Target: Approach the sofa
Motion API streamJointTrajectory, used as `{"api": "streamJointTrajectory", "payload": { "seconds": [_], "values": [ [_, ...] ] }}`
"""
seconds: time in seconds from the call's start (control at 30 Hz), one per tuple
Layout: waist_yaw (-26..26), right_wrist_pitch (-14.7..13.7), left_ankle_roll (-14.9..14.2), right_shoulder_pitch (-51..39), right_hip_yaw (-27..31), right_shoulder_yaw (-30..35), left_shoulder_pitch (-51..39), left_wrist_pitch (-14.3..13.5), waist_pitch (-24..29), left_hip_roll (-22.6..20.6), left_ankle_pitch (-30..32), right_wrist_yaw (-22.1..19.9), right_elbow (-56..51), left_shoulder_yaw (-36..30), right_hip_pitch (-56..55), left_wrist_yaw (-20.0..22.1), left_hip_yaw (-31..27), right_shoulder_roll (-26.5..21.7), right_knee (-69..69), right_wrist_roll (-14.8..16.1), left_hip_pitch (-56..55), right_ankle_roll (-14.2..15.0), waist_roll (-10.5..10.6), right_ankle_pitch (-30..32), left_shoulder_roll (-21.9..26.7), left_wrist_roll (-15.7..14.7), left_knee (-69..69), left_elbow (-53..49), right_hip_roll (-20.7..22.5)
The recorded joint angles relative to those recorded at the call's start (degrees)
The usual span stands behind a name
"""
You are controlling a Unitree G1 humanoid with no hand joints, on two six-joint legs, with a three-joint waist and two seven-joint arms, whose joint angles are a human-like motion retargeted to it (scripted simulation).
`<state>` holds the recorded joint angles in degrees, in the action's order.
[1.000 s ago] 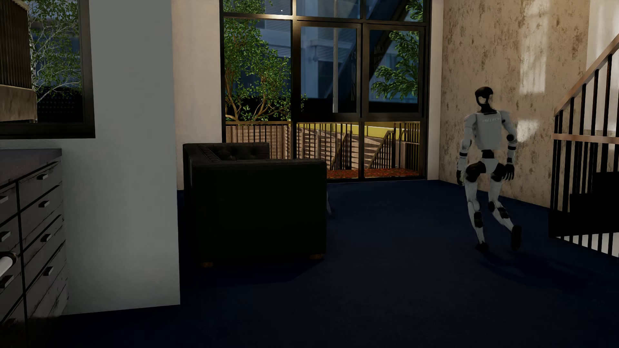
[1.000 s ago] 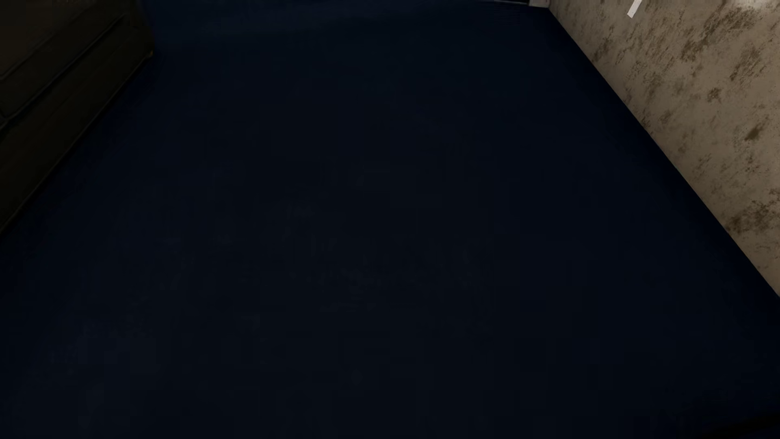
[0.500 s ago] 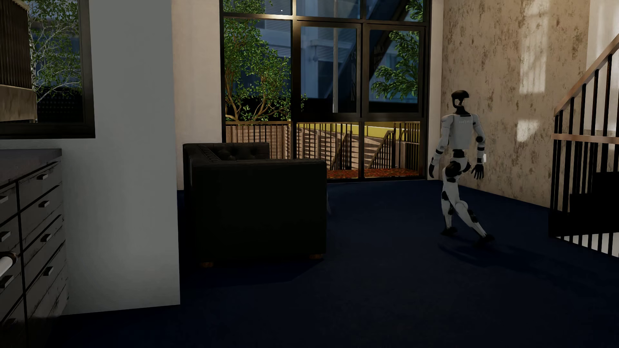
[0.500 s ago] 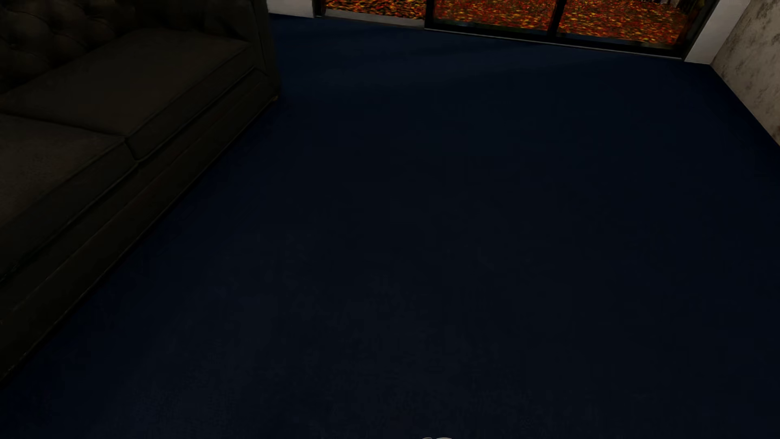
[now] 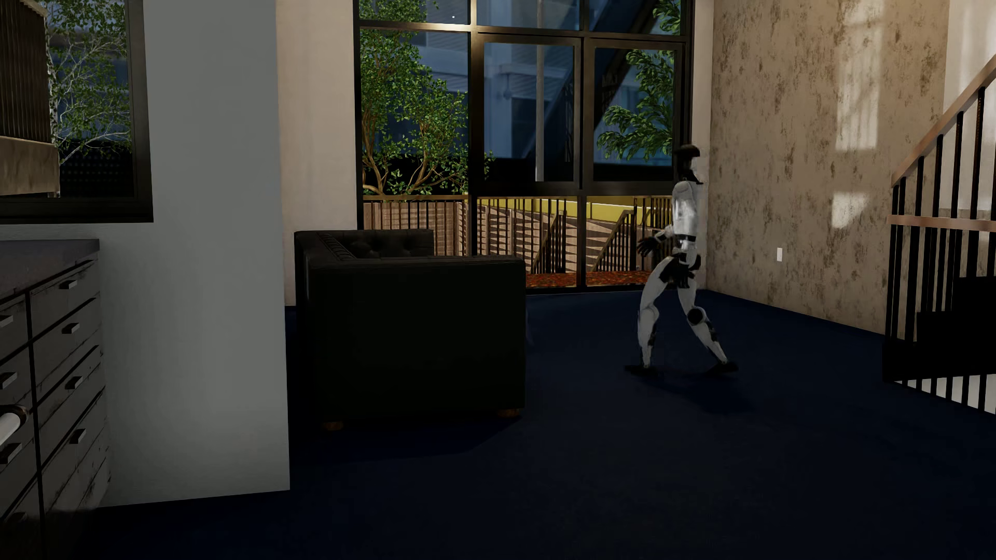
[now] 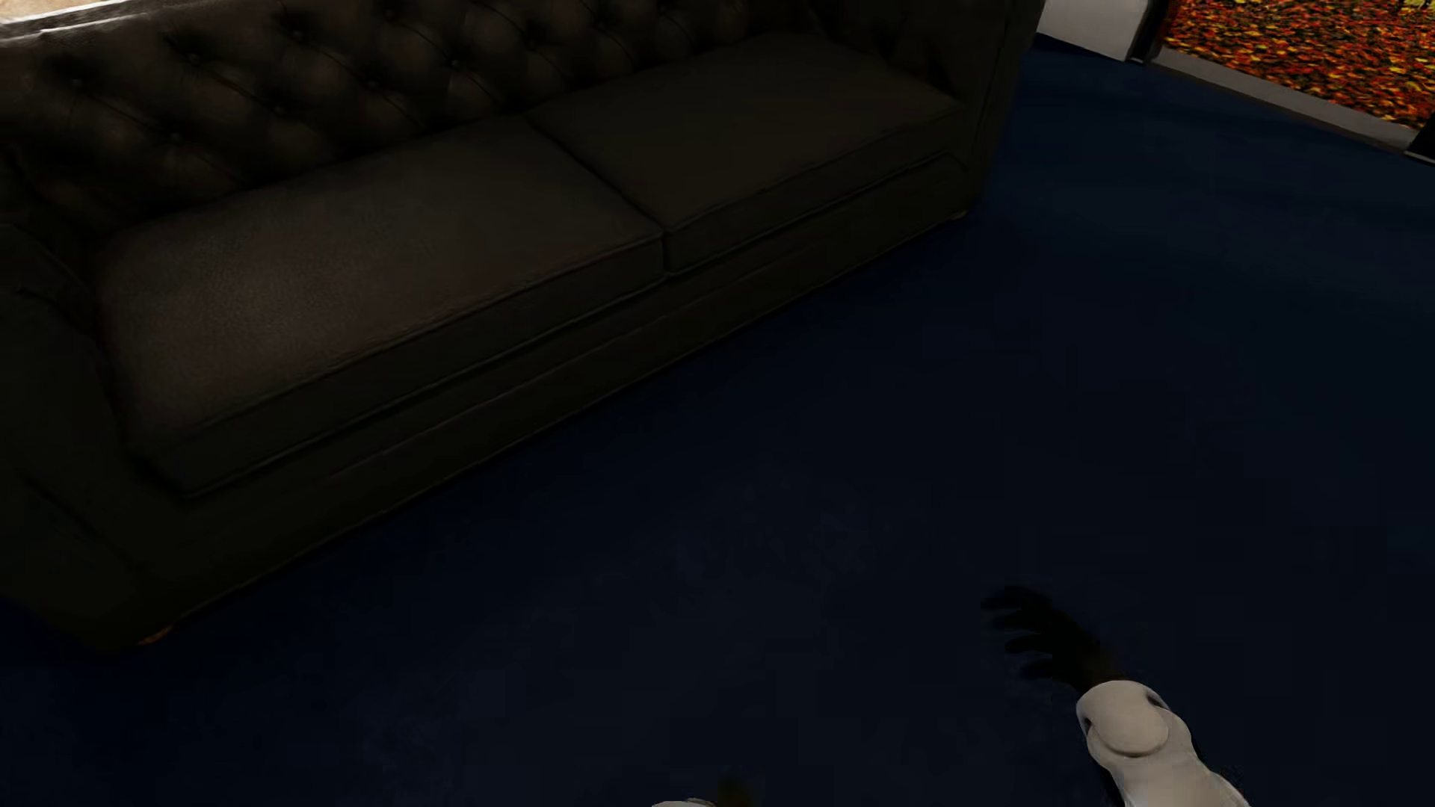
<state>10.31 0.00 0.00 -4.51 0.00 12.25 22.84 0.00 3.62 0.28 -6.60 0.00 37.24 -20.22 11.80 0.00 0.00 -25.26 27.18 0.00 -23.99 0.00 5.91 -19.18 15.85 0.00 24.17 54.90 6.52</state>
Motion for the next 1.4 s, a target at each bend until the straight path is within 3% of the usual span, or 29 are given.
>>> {"api": "streamJointTrajectory", "payload": {
  "seconds": [0.03, 0.07, 0.1, 0.13, 0.2, 0.23, 0.3, 0.33, 0.4, 0.47, 0.53, 0.6, 0.7, 0.8, 0.87, 0.9, 0.97, 1.07, 1.17, 1.23, 1.3, 1.4],
  "values": [
    [1.0, 0.0, 0.0, -1.4, 0.0, 0.1, 0.1, 0.0, -0.6, 0.8, -4.9, 0.0, -1.7, -1.1, 2.0, 0.0, 0.0, 0.2, -0.3, 0.0, 0.3, 0.0, 0.1, -1.7, -0.8, 0.0, 0.3, 1.4, 0.1],
    [2.3, 0.0, 0.0, -2.3, 0.0, 0.5, 0.1, 0.0, -1.6, 1.4, -6.0, 0.0, -3.3, -2.5, 2.8, 0.0, 0.0, 0.6, 0.2, 0.0, -0.2, 0.0, -0.3, -1.7, -1.5, 0.0, 1.0, 2.9, -0.3],
    [3.5, 0.0, 0.0, -2.5, 0.0, 1.0, 0.1, 0.0, -2.9, 1.8, -3.0, 0.0, -4.6, -3.7, 2.9, 0.0, 0.0, 1.3, 1.2, 0.0, -1.3, 0.0, -1.2, 0.4, -2.0, 0.0, 1.7, 4.6, -0.9],
    [4.0, 0.0, 0.0, -1.9, 0.0, 1.8, 0.1, 0.0, -4.2, 1.3, 4.0, 0.0, -5.3, -4.7, 2.6, 0.0, 0.0, 2.3, 2.3, 0.0, -2.6, 0.0, -2.9, 4.3, -2.4, 0.0, 2.5, 6.5, -1.8],
    [1.7, 0.0, 0.0, 1.9, 0.0, 3.7, -0.3, 0.0, -5.9, -2.7, 14.6, 0.0, -4.0, -7.2, 2.9, 0.0, 0.0, 5.0, 6.5, 0.0, -3.3, 0.0, -7.6, 16.2, -1.8, 0.0, 5.2, 9.8, -3.9],
    [0.6, 0.0, 0.0, 4.3, 0.0, 5.3, -0.7, 0.0, -5.9, -4.8, 14.3, 0.0, -2.1, -7.7, 2.2, 0.0, 0.0, 6.0, 11.2, 0.0, -1.3, 0.0, -9.5, 24.1, -1.1, 0.0, 6.1, 10.0, -5.1],
    [0.0, 0.0, 0.0, 7.7, 0.0, 12.7, -1.4, 0.0, -5.3, -7.2, 7.3, 0.0, 2.8, -4.9, -4.7, 0.0, 0.0, 6.3, 25.7, 0.0, 5.4, 0.0, -11.9, 38.6, 0.3, 0.0, 5.5, 6.7, -8.3],
    [-0.7, 0.0, 0.0, 8.4, 0.0, 17.8, -2.0, 0.0, -4.8, -8.3, 3.8, 0.0, 5.2, -3.2, -9.9, 0.0, 0.0, 5.9, 33.5, 0.0, 8.4, 0.0, -12.7, 41.2, 0.8, 0.0, 5.1, 4.3, -9.6],
    [-4.9, 0.0, 0.0, 10.1, 0.0, 24.5, -4.7, 0.0, -3.8, -10.1, 0.1, 0.0, 10.9, -1.3, -19.6, 0.0, 0.0, 5.9, 46.2, 0.0, 13.4, 0.0, -13.3, 35.2, 2.1, 0.0, 3.9, 0.3, -10.5],
    [-10.4, 0.0, 0.0, 13.4, 0.0, 24.5, -8.6, 0.0, -2.3, -10.9, -2.7, 0.0, 18.2, -0.8, -26.4, 0.0, 0.0, 6.7, 48.0, 0.0, 19.6, 0.0, -12.6, 27.9, 3.5, 0.0, 2.1, -2.2, -9.5],
    [-16.4, 0.0, 0.0, 16.9, 0.0, 22.8, -12.1, 0.0, -1.7, -9.9, -4.8, 0.0, 23.8, 1.7, -30.9, 0.0, 0.0, 6.5, 38.1, 0.0, 24.0, 0.0, -11.1, 25.4, 3.9, 0.0, 1.2, -4.0, -7.9],
    [-22.1, 0.0, 0.0, 20.1, 0.0, 22.7, -14.6, 0.0, -1.5, -8.2, -6.1, 0.0, 25.2, 5.8, -33.0, 0.0, 0.0, 5.4, 22.8, 0.0, 26.1, 0.0, -10.0, 26.5, 3.9, 0.0, 1.3, -6.2, -7.3],
    [-25.2, 0.0, 0.0, 24.1, 0.0, 21.8, -15.9, 0.0, -1.7, -6.6, -9.3, 0.0, 24.5, 8.6, -32.6, 0.0, 0.0, 5.4, 2.2, 0.0, 30.4, 0.0, -11.1, 35.1, 5.3, 0.0, 0.5, -12.3, -8.3],
    [-24.5, 0.0, 0.0, 25.0, 0.0, 21.1, -14.1, 0.0, -1.8, -5.0, -12.2, 0.0, 24.2, 9.7, -31.1, 0.0, 0.0, 6.0, -5.9, 0.0, 34.9, 0.0, -12.0, 37.4, 5.9, 0.0, 0.0, -16.6, -8.0],
    [-24.1, 0.0, 0.0, 23.7, 0.0, 21.0, -11.7, 0.0, -3.0, -3.7, -13.3, 0.0, 23.6, 8.9, -31.6, 0.0, 0.0, 5.7, -4.8, 0.0, 36.3, 0.0, -12.0, 34.0, 5.2, 0.0, 0.3, -15.1, -7.3],
    [-24.0, 0.0, 0.0, 22.8, 0.0, 20.5, -10.5, 0.0, -3.8, -2.7, -13.3, 0.0, 23.5, 7.4, -31.7, 0.0, 0.0, 5.6, -4.0, 0.0, 36.7, 0.0, -11.9, 36.0, 4.9, 0.0, 0.6, -12.4, -7.0],
    [-22.8, 0.0, 0.0, 20.1, 0.0, 19.7, -9.1, 0.0, -4.8, -0.1, -11.2, 0.0, 23.4, 2.4, -31.9, 0.0, 0.0, 5.2, -1.2, 0.0, 37.8, 0.0, -10.3, 38.6, 3.3, 0.0, 1.5, -2.0, -5.6],
    [-21.0, 0.0, 0.0, 14.1, 0.0, 18.2, -7.2, 0.0, -4.6, 3.9, -3.9, 0.0, 21.8, -9.8, -27.9, 0.0, 0.0, 3.9, 1.5, 0.0, 36.3, 0.0, -7.2, 33.6, 0.4, 0.0, 8.4, 14.3, -3.0],
    [-20.0, 0.0, 0.0, 10.0, 0.0, 11.3, -3.5, 0.0, -2.7, 7.0, 3.8, 0.0, 15.1, -19.2, -22.3, 0.0, 0.0, 2.2, 1.4, 0.0, 24.8, 0.0, -4.7, 28.2, 0.9, 0.0, 27.8, 9.3, -1.7],
    [-16.2, 0.0, 0.0, 7.9, 0.0, 7.1, -2.8, 0.0, -1.4, 6.7, 8.3, 0.0, 12.3, -15.3, -19.7, 0.0, 0.0, 0.9, 0.6, 0.0, 15.8, 0.0, -3.5, 25.1, 0.3, 0.0, 41.8, 6.0, -0.4],
    [-11.6, 0.0, 0.0, 4.9, 0.0, 4.2, -3.4, 0.0, 0.0, 4.9, 5.4, 0.0, 13.2, -7.9, -16.9, 0.0, 0.0, 0.3, -0.5, 0.0, 9.3, 0.0, -3.3, 23.6, -1.2, 0.0, 48.8, 3.6, -0.1],
    [-5.8, 0.0, 0.0, 0.6, 0.0, 7.2, -5.7, 0.0, 1.8, 3.5, 0.7, 0.0, 13.6, -5.5, -15.2, 0.0, 0.0, -0.3, -0.2, 0.0, 5.9, 0.0, -3.7, 22.5, -1.5, 0.0, 39.7, -2.1, -0.7]
  ]
}}
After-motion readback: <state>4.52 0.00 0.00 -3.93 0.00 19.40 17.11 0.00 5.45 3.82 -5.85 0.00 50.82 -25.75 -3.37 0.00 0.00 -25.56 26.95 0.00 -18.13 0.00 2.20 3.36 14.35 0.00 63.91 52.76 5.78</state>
